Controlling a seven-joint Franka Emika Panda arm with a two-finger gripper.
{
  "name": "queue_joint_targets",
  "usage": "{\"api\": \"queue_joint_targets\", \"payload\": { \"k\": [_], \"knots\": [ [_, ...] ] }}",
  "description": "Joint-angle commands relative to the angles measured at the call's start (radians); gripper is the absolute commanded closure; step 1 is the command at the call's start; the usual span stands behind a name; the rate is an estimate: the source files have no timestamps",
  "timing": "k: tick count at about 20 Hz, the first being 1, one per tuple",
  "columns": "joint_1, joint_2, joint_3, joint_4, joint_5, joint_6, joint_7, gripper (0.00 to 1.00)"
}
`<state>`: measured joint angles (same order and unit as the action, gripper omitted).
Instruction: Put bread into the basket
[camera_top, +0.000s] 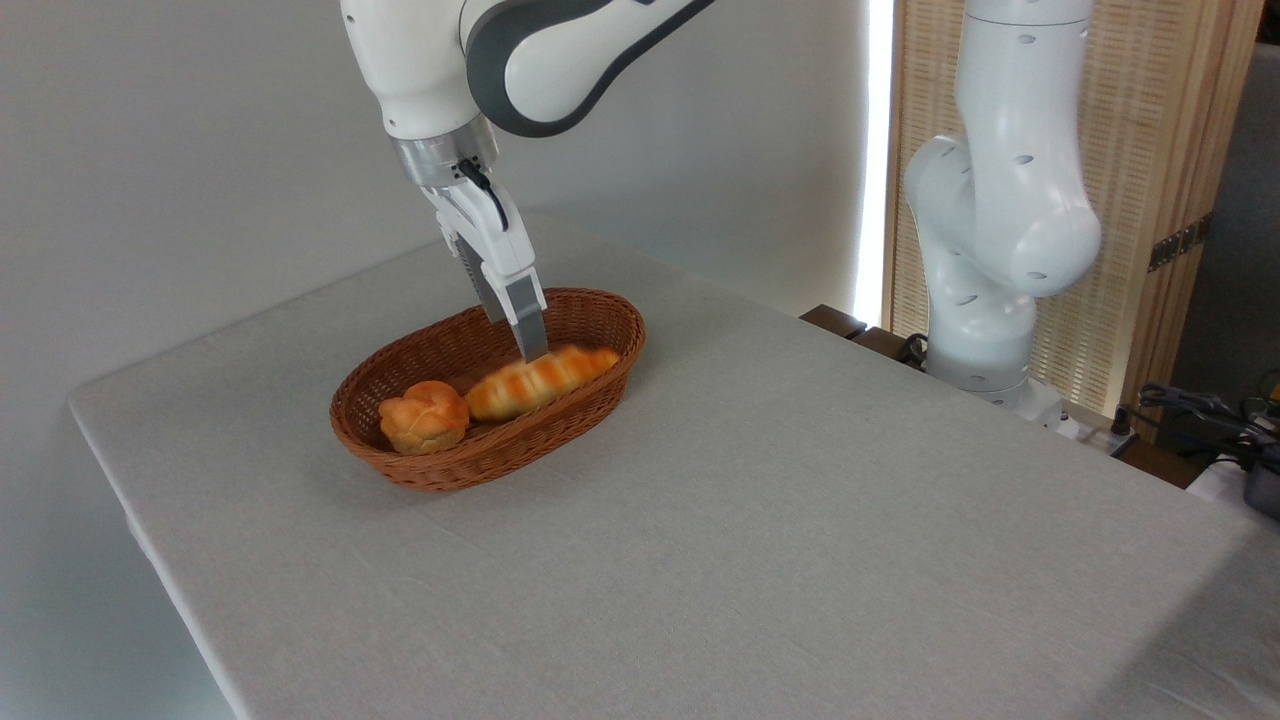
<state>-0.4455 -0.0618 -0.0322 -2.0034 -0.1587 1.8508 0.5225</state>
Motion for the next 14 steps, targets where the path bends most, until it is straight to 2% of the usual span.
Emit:
{"api": "queue_joint_targets", "payload": {
  "k": [1, 3, 5, 6, 8, 12, 14],
  "knots": [
    [-0.001, -0.001, 0.008, 0.029, -0.001, -0.034, -0.001, 0.00],
    [-0.001, -0.003, 0.008, 0.049, 0.013, -0.064, 0.002, 0.00],
    [0.001, -0.015, 0.027, 0.089, 0.050, -0.096, 0.008, 0.00],
    [0.001, -0.016, 0.050, 0.119, 0.066, -0.114, 0.010, 0.00],
    [0.002, -0.016, 0.089, 0.187, 0.068, -0.149, 0.036, 0.00],
    [0.030, -0.016, 0.199, 0.288, 0.076, -0.215, 0.206, 0.00],
    [0.034, -0.012, 0.267, 0.352, 0.076, -0.231, 0.247, 0.00]
  ]
}}
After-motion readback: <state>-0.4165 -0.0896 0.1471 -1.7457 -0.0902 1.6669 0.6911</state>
